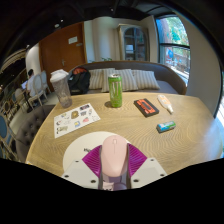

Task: Arrange mouse

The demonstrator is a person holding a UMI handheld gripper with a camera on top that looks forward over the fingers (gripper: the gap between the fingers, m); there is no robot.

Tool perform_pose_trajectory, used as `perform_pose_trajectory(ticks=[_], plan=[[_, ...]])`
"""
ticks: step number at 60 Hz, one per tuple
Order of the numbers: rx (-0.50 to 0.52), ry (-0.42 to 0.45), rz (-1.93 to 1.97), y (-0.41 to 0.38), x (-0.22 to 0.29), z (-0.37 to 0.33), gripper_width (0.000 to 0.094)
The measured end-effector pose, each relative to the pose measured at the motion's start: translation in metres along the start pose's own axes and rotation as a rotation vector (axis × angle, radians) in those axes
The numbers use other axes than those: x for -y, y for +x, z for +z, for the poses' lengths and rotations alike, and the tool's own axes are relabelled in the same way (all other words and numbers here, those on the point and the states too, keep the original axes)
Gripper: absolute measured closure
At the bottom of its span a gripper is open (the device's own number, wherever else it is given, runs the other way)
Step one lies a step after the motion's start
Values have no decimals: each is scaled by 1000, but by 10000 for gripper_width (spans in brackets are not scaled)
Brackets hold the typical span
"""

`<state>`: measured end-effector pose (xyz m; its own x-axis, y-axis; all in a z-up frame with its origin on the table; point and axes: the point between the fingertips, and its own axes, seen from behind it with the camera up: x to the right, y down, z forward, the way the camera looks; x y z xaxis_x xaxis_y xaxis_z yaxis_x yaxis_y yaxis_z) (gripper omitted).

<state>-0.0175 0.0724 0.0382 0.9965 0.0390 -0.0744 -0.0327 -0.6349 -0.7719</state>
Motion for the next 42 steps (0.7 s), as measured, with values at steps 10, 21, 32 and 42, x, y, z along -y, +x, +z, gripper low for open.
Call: perform_pose_trajectory(ticks=[10, 21, 32, 42], plan=[[-39, -72, -8, -37, -45, 26, 598], [-40, -156, -9, -41, -54, 19, 379], [-18, -199, -25, -39, -51, -29, 97], [-30, -245, -17, -37, -75, -96, 97]])
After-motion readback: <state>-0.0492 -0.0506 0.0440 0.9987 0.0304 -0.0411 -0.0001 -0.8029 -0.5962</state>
